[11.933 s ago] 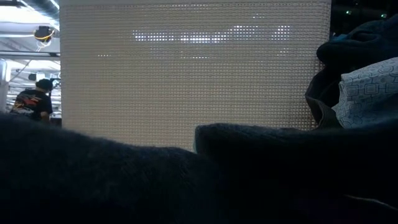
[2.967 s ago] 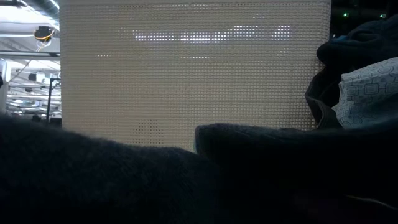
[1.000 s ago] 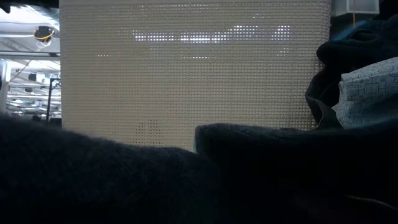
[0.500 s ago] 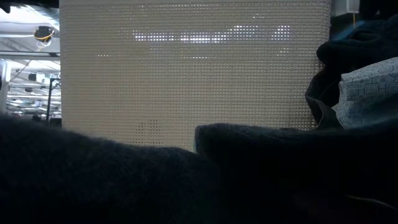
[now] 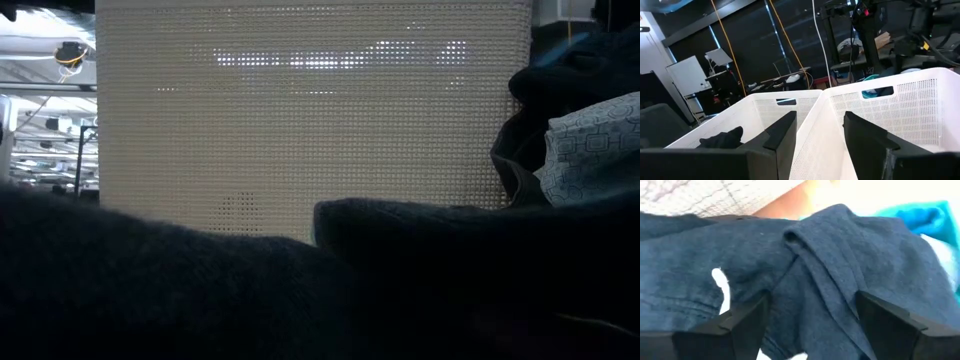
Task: Sort clothes
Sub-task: Put the gray shorts into the bottom white bin
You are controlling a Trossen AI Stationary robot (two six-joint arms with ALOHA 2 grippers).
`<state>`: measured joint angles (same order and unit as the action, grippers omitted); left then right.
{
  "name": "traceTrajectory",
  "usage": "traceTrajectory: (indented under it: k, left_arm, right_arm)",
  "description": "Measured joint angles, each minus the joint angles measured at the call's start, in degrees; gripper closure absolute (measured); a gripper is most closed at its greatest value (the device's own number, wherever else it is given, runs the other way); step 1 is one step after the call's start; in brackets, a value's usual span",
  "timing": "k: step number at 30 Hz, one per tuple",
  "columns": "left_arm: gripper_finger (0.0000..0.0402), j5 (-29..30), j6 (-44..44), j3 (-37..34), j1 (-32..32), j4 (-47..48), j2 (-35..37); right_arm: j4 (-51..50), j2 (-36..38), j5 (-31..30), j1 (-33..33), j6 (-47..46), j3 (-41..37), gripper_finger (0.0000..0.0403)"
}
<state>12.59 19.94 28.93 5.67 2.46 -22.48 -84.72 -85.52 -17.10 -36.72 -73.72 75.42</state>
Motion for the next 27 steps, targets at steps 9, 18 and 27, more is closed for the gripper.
traceTrajectory:
  k: [9,18,27]
  left_arm:
    - [0.0251,0.0,0.0,0.0,0.0,0.0,0.0]
    - [0.0251,0.0,0.3,0.0,0.0,0.0,0.0]
    - [0.0251,0.0,0.6,0.0,0.0,-0.1,0.0]
  right_arm:
    - [1.3,0.0,1.1,0.0,1.0,-5.9,0.0162]
    - [0.9,0.0,1.3,0.0,5.1,-6.0,0.0357]
    - [-4.3,0.2,2.1,0.0,6.2,-0.6,0.0383]
